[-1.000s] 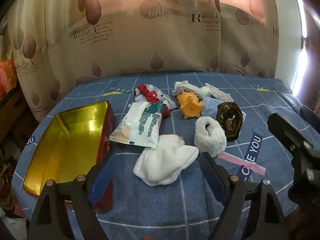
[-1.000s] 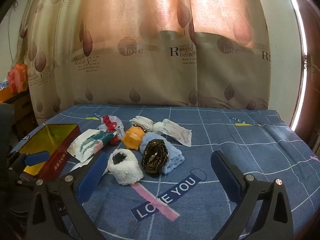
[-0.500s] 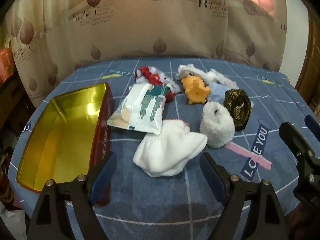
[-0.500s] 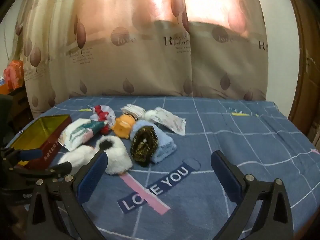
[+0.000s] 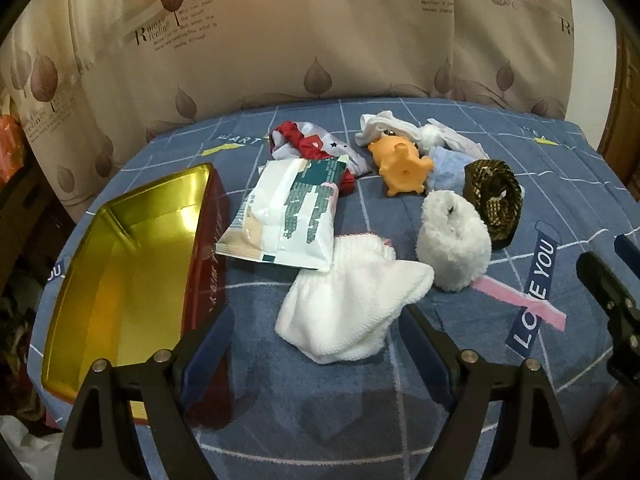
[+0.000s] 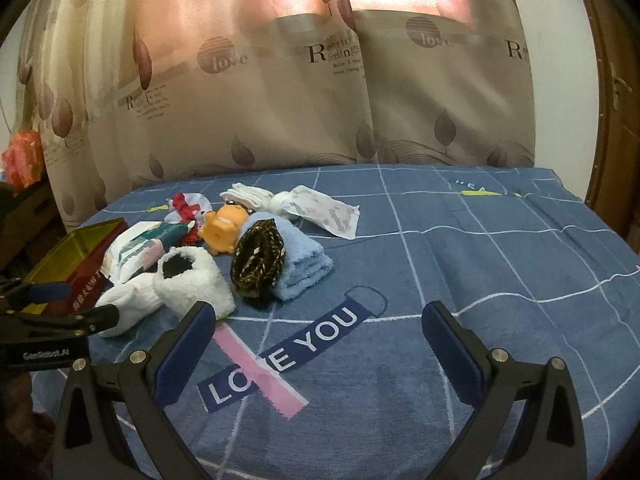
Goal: Organize soft objects
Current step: 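Move the left tool toward the white towel and grasp it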
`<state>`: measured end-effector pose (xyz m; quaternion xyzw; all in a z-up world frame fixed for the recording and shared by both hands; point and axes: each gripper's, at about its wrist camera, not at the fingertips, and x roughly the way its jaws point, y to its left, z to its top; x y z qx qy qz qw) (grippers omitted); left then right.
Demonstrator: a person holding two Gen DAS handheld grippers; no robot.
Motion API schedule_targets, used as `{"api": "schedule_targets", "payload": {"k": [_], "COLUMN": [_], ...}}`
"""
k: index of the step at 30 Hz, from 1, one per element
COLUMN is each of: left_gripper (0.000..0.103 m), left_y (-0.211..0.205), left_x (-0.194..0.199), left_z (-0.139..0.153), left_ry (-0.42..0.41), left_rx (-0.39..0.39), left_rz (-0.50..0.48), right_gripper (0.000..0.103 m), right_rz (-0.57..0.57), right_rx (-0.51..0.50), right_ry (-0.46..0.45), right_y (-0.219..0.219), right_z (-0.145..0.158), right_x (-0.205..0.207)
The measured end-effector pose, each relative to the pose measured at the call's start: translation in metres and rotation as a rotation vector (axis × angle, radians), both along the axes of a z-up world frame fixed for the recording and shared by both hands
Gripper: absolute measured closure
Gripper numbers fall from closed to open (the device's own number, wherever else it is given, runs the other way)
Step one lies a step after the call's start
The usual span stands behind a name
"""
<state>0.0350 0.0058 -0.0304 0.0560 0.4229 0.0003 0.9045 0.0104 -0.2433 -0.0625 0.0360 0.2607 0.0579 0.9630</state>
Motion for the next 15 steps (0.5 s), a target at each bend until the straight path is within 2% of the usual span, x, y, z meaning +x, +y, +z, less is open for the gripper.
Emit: {"api": "schedule_targets", "payload": {"k": [6,11,15], "left_gripper": [0.016,0.016,0.016], "left_y": [0.0,0.003,0.0], "left_x": [0.012,0.023,0.028], "left_z": [-0.009,-0.015,-0.018], "left_ry": [0.044,0.083,0.1], "left_rx": [0.024,-0.021,-0.009], "left_rz": [-0.024,-0.061,-0.071], "right_gripper": [0.0,0.0,0.0], "right_rz": [0.023,0.036,0.043], "right_rx": [0.02,0.042,0.059], "right_ry": [-0.002,0.005,0.011], "right_y": [-0.001,-0.003,-0.005], "right_z": [-0.001,-0.002,-0.002], "right_x": [0.002,0.005,0.007]}}
